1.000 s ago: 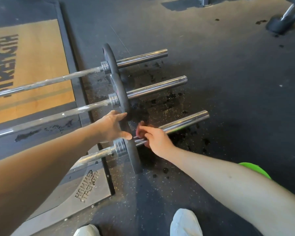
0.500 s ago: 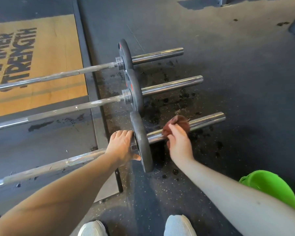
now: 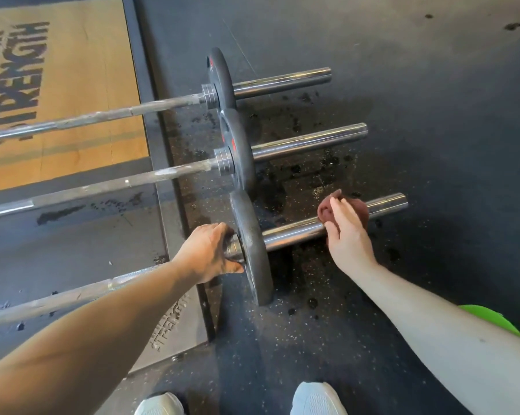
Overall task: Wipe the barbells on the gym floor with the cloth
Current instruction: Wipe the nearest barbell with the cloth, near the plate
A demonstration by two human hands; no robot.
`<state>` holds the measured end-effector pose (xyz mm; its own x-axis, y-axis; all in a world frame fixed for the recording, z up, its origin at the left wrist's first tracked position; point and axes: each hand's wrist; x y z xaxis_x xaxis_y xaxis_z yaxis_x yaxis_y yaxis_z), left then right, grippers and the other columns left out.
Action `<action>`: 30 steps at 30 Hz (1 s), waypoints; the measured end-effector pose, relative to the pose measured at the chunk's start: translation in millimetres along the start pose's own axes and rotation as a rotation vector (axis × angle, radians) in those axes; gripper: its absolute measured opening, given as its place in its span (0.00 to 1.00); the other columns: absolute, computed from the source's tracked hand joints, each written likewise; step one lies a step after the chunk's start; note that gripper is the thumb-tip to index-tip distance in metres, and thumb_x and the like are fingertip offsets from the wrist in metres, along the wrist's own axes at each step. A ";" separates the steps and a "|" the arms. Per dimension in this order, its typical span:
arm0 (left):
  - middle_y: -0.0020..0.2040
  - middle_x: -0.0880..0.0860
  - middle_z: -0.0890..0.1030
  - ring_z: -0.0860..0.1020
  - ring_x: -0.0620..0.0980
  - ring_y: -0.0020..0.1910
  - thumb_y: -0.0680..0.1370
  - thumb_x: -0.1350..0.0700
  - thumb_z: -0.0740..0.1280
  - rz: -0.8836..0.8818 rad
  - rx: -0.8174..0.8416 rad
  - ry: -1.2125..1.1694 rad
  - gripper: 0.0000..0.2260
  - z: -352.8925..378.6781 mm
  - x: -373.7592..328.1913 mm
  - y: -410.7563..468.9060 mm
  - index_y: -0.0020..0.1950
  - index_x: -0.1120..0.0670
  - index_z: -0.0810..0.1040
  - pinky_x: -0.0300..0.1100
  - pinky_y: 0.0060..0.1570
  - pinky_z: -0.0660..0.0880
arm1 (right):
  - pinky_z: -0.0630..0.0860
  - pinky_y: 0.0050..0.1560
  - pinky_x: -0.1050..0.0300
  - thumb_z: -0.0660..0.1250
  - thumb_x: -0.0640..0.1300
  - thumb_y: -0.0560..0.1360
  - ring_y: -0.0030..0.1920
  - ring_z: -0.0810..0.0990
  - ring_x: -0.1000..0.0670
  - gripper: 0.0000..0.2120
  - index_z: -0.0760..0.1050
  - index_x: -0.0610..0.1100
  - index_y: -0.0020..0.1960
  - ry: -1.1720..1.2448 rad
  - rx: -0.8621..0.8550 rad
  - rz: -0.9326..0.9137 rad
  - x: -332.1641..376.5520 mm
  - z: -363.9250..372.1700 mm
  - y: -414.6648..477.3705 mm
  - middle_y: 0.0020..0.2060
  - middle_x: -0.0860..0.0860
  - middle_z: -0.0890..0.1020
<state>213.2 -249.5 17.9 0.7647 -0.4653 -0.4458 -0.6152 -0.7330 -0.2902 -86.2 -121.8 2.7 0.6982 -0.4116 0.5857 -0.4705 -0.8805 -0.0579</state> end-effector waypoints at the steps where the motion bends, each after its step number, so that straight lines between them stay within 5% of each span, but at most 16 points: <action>1: 0.57 0.49 0.80 0.78 0.50 0.55 0.63 0.37 0.81 -0.007 0.022 -0.003 0.39 -3.7 -2.1 0.7 0.67 0.54 0.75 0.49 0.61 0.77 | 0.59 0.79 0.41 0.58 0.47 0.86 0.82 0.54 0.50 0.26 0.58 0.50 0.82 -0.002 -0.025 -0.003 5.8 3.3 -1.9 0.82 0.51 0.58; 7: 0.60 0.50 0.79 0.79 0.52 0.59 0.67 0.41 0.80 -0.059 0.138 -0.036 0.35 -18.9 -11.9 -1.2 0.68 0.55 0.75 0.46 0.63 0.76 | 0.55 0.81 0.47 0.59 0.38 0.85 0.81 0.53 0.51 0.24 0.63 0.45 0.80 0.046 -0.024 -0.105 44.8 40.9 -29.9 0.80 0.49 0.62; 11: 0.52 0.47 0.76 0.77 0.51 0.56 0.67 0.32 0.72 0.059 0.006 0.159 0.35 -2.9 -3.2 -4.4 0.66 0.52 0.75 0.47 0.64 0.73 | 0.73 0.67 0.48 0.63 0.39 0.82 0.75 0.59 0.49 0.26 0.65 0.50 0.79 -0.016 0.050 -0.188 54.6 45.6 -31.6 0.73 0.50 0.62; 15: 0.66 0.52 0.77 0.73 0.53 0.69 0.65 0.25 0.70 0.095 0.075 0.398 0.47 8.6 -2.7 0.1 0.74 0.54 0.67 0.52 0.77 0.60 | 0.77 0.62 0.49 0.65 0.42 0.82 0.73 0.61 0.50 0.24 0.68 0.51 0.77 -0.029 0.051 -0.194 50.7 41.4 -24.5 0.70 0.53 0.65; 19: 0.53 0.48 0.79 0.78 0.51 0.55 0.68 0.31 0.73 0.100 0.040 0.453 0.32 6.7 -7.1 4.2 0.59 0.52 0.72 0.48 0.72 0.66 | 0.70 0.68 0.52 0.65 0.41 0.82 0.74 0.61 0.51 0.24 0.69 0.50 0.77 0.044 0.056 -0.201 47.4 39.6 -23.9 0.71 0.53 0.67; 21: 0.47 0.46 0.77 0.77 0.51 0.50 0.68 0.32 0.74 0.099 0.057 0.407 0.30 3.9 -7.7 5.9 0.57 0.53 0.73 0.47 0.68 0.68 | 0.67 0.69 0.53 0.65 0.42 0.82 0.74 0.61 0.53 0.24 0.69 0.49 0.77 0.086 0.077 -0.186 47.5 35.5 -22.5 0.71 0.54 0.67; 23: 0.48 0.47 0.77 0.77 0.52 0.52 0.68 0.32 0.75 0.064 0.117 0.342 0.36 -0.9 -9.8 7.3 0.66 0.54 0.73 0.45 0.65 0.70 | 0.64 0.71 0.53 0.64 0.43 0.83 0.75 0.60 0.54 0.23 0.69 0.49 0.77 0.129 0.098 -0.173 47.6 31.5 -21.4 0.72 0.55 0.68; 27: 0.71 0.56 0.75 0.75 0.58 0.68 0.66 0.40 0.81 -0.156 0.354 -0.056 0.51 -15.2 -9.5 15.0 0.81 0.55 0.60 0.49 0.70 0.71 | 0.68 0.71 0.48 0.60 0.49 0.85 0.77 0.59 0.55 0.23 0.66 0.50 0.79 0.072 0.062 -0.111 49.0 29.8 -17.3 0.75 0.56 0.67; 30: 0.74 0.54 0.73 0.73 0.57 0.71 0.65 0.42 0.82 -0.204 0.442 -0.177 0.51 -20.2 -6.7 18.3 0.81 0.54 0.61 0.49 0.71 0.67 | 0.67 0.73 0.41 0.55 0.48 0.86 0.81 0.49 0.53 0.24 0.59 0.52 0.81 -0.125 0.099 -0.061 65.9 42.4 -21.8 0.81 0.54 0.58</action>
<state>200.7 -269.8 32.7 0.8569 -0.2153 -0.4683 -0.5084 -0.5029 -0.6990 -7.0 -139.7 8.2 0.7883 -0.3771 0.4862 -0.3739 -0.9211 -0.1083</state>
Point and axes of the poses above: each hand's wrist, its own y-axis towards the middle knuckle, its own z-axis out of the palm, x = y × z
